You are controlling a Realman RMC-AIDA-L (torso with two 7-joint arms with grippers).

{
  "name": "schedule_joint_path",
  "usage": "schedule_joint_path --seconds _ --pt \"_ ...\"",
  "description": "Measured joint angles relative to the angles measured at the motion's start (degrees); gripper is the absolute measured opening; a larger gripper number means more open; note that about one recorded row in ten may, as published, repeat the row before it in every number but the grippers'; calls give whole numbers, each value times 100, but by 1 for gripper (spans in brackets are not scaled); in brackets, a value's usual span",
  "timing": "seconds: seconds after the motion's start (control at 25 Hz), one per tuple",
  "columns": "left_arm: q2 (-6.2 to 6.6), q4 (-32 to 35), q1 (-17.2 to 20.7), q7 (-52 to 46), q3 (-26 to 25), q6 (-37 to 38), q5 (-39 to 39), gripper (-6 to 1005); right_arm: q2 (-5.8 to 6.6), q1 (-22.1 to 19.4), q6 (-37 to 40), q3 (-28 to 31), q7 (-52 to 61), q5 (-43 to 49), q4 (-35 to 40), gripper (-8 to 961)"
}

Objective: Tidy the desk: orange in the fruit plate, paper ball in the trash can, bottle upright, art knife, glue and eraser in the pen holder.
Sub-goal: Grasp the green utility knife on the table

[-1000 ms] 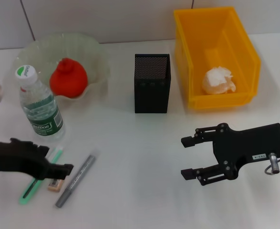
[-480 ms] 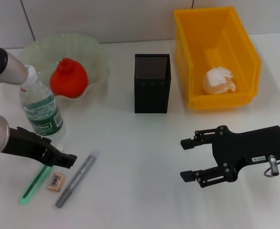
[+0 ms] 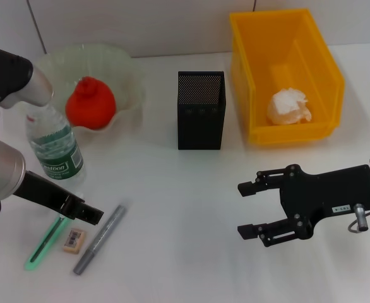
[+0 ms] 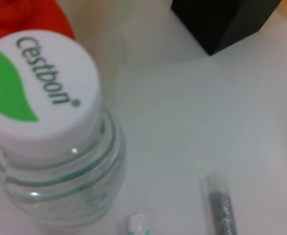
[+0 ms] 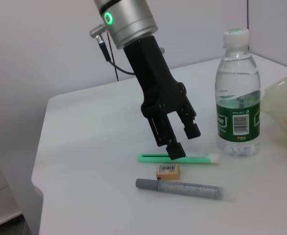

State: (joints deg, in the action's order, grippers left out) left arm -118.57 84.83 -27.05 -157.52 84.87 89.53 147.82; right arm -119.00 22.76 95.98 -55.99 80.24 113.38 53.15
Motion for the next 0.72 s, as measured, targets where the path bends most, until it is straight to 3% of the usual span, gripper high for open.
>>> schedule_joint_path --seconds 0.36,0.72 --pt "-16 -317 -198 -1 169 -110 616 795 -7 8 0 -2 0 -11 -50 768" --pt "-17 -477 -225 56 396 -252 740 792 -9 53 -7 -47 0 -11 -103 767"
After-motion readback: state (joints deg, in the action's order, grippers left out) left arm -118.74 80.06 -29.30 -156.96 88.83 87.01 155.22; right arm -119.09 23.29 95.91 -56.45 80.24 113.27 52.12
